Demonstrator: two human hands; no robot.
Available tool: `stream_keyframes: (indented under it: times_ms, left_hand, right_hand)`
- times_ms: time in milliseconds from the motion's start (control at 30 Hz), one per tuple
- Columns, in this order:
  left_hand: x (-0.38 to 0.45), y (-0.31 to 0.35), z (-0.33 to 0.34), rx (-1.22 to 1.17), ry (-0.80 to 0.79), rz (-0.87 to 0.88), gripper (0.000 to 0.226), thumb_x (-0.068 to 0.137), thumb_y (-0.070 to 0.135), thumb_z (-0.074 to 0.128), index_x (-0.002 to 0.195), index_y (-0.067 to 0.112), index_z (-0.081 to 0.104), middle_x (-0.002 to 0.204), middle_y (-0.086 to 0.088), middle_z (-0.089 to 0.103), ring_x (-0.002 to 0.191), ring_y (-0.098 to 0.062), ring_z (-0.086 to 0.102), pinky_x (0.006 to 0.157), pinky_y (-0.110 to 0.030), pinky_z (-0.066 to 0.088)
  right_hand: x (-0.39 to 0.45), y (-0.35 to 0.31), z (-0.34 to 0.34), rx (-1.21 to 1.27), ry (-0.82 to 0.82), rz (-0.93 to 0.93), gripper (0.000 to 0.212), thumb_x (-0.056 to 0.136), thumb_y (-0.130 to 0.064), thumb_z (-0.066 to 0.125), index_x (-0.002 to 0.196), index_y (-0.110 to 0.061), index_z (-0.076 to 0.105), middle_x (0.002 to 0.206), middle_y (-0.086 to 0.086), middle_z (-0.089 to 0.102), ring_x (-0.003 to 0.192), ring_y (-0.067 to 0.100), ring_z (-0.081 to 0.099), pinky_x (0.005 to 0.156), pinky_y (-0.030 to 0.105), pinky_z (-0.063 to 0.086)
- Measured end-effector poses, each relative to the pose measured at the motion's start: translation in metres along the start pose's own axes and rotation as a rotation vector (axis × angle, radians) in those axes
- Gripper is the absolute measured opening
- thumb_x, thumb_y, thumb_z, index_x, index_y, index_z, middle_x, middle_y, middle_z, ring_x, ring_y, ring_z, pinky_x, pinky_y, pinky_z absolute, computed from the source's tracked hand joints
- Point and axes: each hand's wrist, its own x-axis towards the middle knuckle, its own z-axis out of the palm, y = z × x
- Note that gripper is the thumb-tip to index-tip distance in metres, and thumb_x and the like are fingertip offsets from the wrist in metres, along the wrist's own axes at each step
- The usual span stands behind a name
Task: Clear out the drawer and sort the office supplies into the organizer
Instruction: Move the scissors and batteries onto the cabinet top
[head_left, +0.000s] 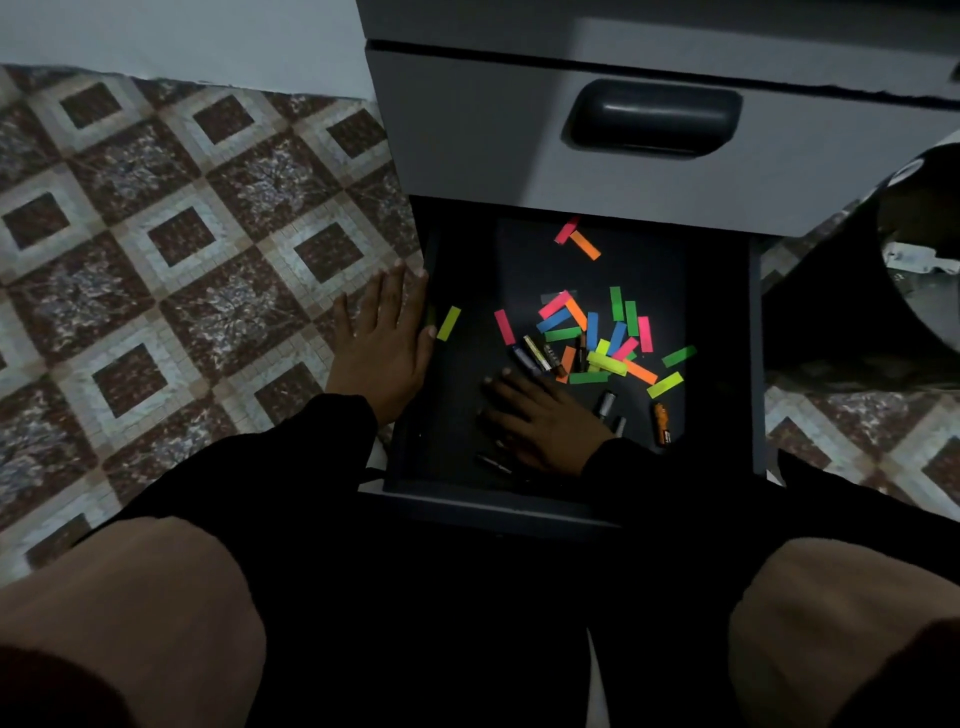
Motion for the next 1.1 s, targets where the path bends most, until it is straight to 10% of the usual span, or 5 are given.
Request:
stream_keyframes:
  times_ms: [367, 567, 800, 1100]
  left_hand:
    - [0.0, 0.001, 0.0, -0.019, -0.002, -0.004, 0.073, 0.085, 0.048, -0.002, 0.151, 0.019, 0.007, 0.159, -0.004, 0.004, 0.146, -0.023, 0.003, 0.114, -0.052, -0.001]
    - [0.001, 0.0, 0.001, 0.002, -0.007, 0.001, 0.072, 0.086, 0.048, -0.002, 0.151, 0.018, 0.006, 0.159, -0.004, 0.004, 0.146, -0.023, 0.003, 0.114, -0.053, -0.002]
    - [0.0, 0.0, -0.001, -0.005, -0.006, 0.01, 0.071, 0.086, 0.047, -0.001, 0.151, 0.018, 0.005, 0.159, -0.005, 0.002, 0.146, -0.023, 0.001, 0.114, -0.052, -0.004]
    - [0.005, 0.004, -0.003, -0.01, 0.005, 0.021, 0.072, 0.088, 0.048, 0.001, 0.151, 0.015, 0.009, 0.159, -0.007, 0.001, 0.146, -0.024, -0.002, 0.113, -0.052, -0.007]
  right_hand:
    - [-0.003, 0.004, 0.008, -0.108, 0.003, -0.244, 0.049, 0.089, -0.045, 0.034, 0.131, -0.03, 0.053, 0.143, 0.01, 0.045, 0.132, 0.033, 0.041, 0.106, 0.058, 0.027]
    - [-0.008, 0.021, 0.009, -0.041, 0.076, 0.081, 0.044, 0.099, -0.041, 0.021, 0.137, -0.023, 0.037, 0.145, 0.012, 0.041, 0.138, 0.031, 0.025, 0.112, 0.052, 0.009]
    - [-0.023, 0.034, 0.023, -0.185, -0.004, -0.223, 0.064, 0.089, -0.065, 0.023, 0.145, -0.034, 0.025, 0.155, 0.004, 0.018, 0.143, 0.028, 0.008, 0.112, 0.058, 0.004]
    - [-0.014, 0.048, 0.014, -0.163, -0.008, 0.229, 0.061, 0.093, -0.056, 0.017, 0.148, -0.032, 0.008, 0.153, 0.004, 0.016, 0.144, 0.032, -0.007, 0.114, 0.06, 0.006]
